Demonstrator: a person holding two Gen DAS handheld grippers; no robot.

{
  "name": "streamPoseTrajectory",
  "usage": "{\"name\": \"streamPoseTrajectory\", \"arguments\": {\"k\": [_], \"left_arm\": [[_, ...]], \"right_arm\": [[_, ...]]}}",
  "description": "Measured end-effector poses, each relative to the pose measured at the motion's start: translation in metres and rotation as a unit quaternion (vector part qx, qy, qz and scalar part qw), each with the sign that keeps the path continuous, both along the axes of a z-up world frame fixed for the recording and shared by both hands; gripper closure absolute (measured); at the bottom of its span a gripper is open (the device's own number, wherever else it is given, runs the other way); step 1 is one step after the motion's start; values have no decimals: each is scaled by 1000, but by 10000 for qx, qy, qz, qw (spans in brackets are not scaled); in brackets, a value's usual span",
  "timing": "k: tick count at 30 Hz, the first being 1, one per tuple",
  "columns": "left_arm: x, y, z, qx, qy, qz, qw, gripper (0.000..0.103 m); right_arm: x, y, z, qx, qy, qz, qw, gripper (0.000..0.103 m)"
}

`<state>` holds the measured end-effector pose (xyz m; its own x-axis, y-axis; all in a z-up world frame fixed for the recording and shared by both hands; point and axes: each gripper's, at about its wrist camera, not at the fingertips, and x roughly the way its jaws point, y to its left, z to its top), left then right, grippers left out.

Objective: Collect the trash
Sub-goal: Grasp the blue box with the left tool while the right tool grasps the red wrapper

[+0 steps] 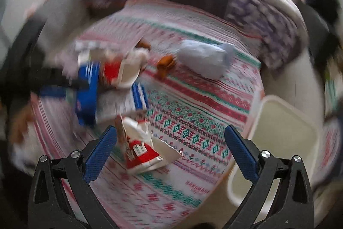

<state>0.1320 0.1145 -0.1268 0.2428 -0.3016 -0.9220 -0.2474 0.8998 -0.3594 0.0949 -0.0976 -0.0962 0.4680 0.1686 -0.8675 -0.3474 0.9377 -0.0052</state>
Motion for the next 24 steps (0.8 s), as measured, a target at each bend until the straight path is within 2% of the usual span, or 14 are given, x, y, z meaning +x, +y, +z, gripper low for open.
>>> {"name": "streamPoseTrajectory", "arguments": {"k": [3, 6, 9, 13, 14, 15, 17, 20, 24], "left_arm": [[4, 11, -11, 131, 328, 142, 9993, 7], [9, 19, -25, -248, 557, 283, 9977, 7], [11, 22, -37, -687, 720, 325, 9945, 7], [11, 22, -38, -711, 622, 227, 9953, 7], [12, 21, -36, -685, 570, 205, 9958, 8], [13, 20, -35, -656, 521, 202, 9963, 17], [12, 19, -32, -638, 454, 167, 9968, 28], [9, 23, -27, -632, 355, 133, 9973, 34], [4, 20, -15, -483, 183, -30, 9987, 38]], "right_arm": [[1, 8, -10, -77, 95, 383, 9992, 7], [9, 8, -24, 50, 441, 390, 9983, 7], [10, 12, -30, 0, 529, 488, 9974, 7], [7, 21, -36, -113, 610, 610, 9962, 7], [6, 21, -38, -144, 642, 623, 9959, 7], [6, 22, -39, -166, 679, 634, 9955, 7], [6, 23, -40, -177, 729, 655, 9950, 7], [3, 25, -41, -158, 739, 659, 9950, 8], [10, 37, -48, -9, 975, 647, 9931, 30]]}}
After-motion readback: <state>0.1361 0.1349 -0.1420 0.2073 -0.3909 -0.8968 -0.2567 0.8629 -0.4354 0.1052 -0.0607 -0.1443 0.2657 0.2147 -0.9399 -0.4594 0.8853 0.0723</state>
